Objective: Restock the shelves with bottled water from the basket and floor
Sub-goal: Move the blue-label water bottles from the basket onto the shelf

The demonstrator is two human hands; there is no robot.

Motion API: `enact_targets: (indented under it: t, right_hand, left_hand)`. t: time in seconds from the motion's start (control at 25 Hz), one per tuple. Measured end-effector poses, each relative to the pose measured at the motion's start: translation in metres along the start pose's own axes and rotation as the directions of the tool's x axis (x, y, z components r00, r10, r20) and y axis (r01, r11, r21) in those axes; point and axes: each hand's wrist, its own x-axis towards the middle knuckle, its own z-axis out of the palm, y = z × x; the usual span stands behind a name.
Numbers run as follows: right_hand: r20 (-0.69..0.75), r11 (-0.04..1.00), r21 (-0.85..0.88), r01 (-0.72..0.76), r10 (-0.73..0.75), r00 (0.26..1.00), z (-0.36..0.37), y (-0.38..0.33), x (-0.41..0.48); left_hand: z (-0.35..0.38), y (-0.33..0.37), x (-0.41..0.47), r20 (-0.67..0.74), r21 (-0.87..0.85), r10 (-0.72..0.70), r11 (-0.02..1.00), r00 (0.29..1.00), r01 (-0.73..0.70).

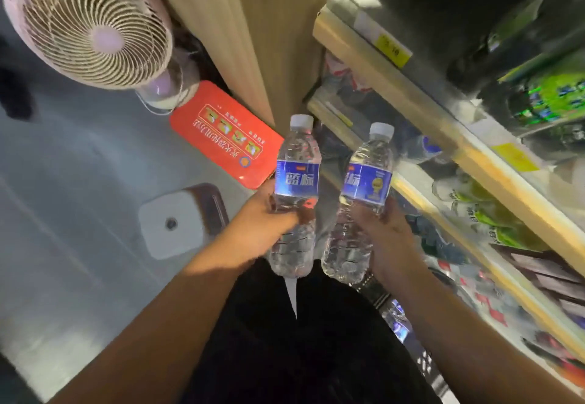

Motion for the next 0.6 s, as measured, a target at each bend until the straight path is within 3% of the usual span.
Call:
enact_targets:
  t: [0.12, 0.32, 0.6]
  right_hand:
    - [0.007, 1.0, -0.008, 0.019, -0.018, 1.0, -0.009, 0.021, 0.03]
    - [-0.01, 0.999, -0.031, 0.028, -0.028, 1.0, -0.019, 0.058, 0.085]
    - [-0.124, 0.997, -0.05, 0.06, -0.066, 0.99, -0.027, 0.101, 0.149]
  left_hand:
    - [0.007, -0.031, 0.023, -0.043, -0.037, 0.003, 0.999, 0.999, -0.005]
    - [0.013, -0.086, 0.074, 0.024, -0.077, -0.03, 0.997, 0.999, 0.032]
    - [0.018, -0.123, 0.149, 0.049, 0.017, 0.026, 0.999, 0.998, -0.027]
